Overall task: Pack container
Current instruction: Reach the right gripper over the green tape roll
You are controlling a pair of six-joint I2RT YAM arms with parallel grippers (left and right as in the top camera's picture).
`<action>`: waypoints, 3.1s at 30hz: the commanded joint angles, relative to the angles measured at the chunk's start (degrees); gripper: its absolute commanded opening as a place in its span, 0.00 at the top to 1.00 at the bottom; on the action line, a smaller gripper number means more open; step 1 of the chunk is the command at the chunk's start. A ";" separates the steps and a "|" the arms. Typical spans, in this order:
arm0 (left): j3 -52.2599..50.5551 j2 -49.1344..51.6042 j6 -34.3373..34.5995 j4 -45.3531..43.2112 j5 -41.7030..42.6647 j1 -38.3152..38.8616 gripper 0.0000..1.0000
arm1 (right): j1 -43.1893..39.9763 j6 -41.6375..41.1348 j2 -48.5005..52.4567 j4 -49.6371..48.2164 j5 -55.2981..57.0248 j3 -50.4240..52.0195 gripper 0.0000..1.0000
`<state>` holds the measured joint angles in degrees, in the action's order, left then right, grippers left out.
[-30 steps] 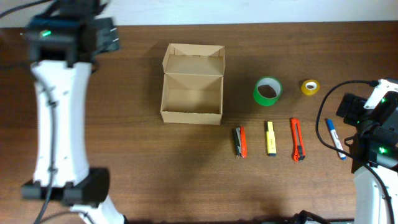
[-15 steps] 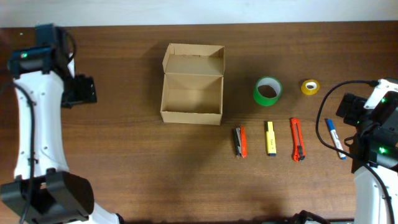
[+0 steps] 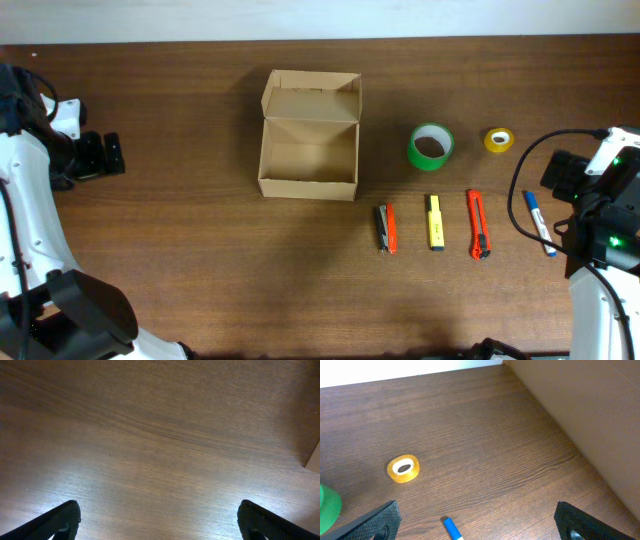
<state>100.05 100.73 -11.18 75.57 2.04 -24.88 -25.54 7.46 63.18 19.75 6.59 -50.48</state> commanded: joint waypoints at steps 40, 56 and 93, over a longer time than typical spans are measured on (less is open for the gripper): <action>-0.04 -0.57 -1.36 -0.15 1.62 -0.15 0.00 | -0.35 -12.28 0.15 8.92 -38.47 -1.66 0.00; -0.04 -0.57 -1.36 -0.15 1.62 -0.15 0.00 | 14.51 -8.76 34.56 41.68 -20.74 -49.68 0.14; -0.04 -0.57 -1.36 -0.15 1.62 -0.15 0.00 | 23.50 -10.93 65.11 47.54 -8.46 -58.31 0.28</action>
<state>100.05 100.73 -11.42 75.57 2.85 -24.88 -2.90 -3.01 127.46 67.44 -2.76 -108.75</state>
